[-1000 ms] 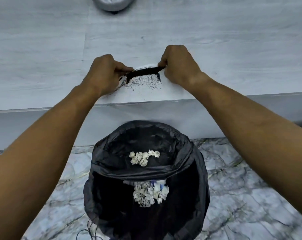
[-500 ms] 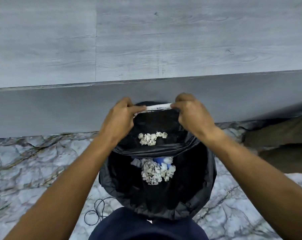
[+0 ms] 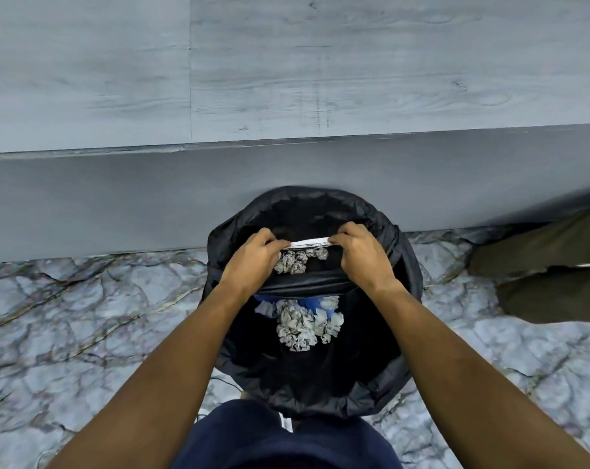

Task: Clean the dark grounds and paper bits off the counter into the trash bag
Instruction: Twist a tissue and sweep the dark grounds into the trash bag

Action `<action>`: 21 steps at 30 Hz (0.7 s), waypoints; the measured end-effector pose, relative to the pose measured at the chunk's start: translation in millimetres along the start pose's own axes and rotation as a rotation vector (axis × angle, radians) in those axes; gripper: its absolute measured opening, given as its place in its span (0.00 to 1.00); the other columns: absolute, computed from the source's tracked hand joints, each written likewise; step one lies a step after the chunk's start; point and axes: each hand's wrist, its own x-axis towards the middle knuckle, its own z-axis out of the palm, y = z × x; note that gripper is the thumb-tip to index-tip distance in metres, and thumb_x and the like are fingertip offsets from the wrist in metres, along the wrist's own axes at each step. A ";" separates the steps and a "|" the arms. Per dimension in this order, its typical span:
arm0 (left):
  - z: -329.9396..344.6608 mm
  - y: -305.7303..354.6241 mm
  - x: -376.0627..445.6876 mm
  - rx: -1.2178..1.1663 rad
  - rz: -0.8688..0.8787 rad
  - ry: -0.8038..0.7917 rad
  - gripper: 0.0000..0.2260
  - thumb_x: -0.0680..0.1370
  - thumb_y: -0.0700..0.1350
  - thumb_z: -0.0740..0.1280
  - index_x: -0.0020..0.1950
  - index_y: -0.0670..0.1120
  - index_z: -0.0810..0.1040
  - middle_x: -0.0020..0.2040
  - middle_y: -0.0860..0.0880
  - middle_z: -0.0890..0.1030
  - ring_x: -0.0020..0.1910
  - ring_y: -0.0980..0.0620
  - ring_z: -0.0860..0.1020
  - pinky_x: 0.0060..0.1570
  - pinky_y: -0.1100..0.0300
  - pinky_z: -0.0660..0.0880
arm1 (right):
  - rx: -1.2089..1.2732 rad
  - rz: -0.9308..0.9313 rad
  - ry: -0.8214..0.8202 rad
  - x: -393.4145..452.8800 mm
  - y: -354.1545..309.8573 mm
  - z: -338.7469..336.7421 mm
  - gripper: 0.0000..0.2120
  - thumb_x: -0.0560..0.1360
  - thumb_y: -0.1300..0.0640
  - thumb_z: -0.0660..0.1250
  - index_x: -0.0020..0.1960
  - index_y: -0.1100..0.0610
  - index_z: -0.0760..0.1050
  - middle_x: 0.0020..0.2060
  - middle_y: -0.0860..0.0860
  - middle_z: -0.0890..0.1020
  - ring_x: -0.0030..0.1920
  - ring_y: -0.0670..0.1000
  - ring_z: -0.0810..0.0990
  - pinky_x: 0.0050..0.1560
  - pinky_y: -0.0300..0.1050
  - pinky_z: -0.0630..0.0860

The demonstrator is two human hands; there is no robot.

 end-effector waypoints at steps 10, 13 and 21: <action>-16.5 -14.2 -5.4 -0.162 -0.235 -0.237 0.10 0.80 0.50 0.66 0.56 0.50 0.85 0.56 0.52 0.76 0.56 0.54 0.77 0.58 0.64 0.69 | 0.237 0.172 -0.152 -4.9 1.2 -4.5 0.09 0.78 0.63 0.66 0.51 0.55 0.83 0.49 0.48 0.81 0.54 0.51 0.76 0.61 0.47 0.74; -15.9 -13.1 -2.6 -0.193 -0.317 -0.358 0.15 0.81 0.50 0.58 0.60 0.52 0.83 0.64 0.50 0.70 0.65 0.51 0.69 0.70 0.59 0.61 | 0.102 0.187 -0.222 -2.6 -5.4 -5.9 0.12 0.80 0.60 0.62 0.57 0.51 0.82 0.56 0.48 0.83 0.61 0.56 0.71 0.65 0.58 0.69; -10.6 12.7 11.6 -0.163 -0.353 -0.313 0.12 0.82 0.54 0.59 0.60 0.54 0.78 0.58 0.48 0.77 0.59 0.46 0.74 0.59 0.49 0.72 | 0.186 0.314 -0.220 -0.6 -18.8 -7.5 0.14 0.77 0.59 0.61 0.59 0.50 0.80 0.52 0.54 0.84 0.55 0.58 0.79 0.55 0.52 0.78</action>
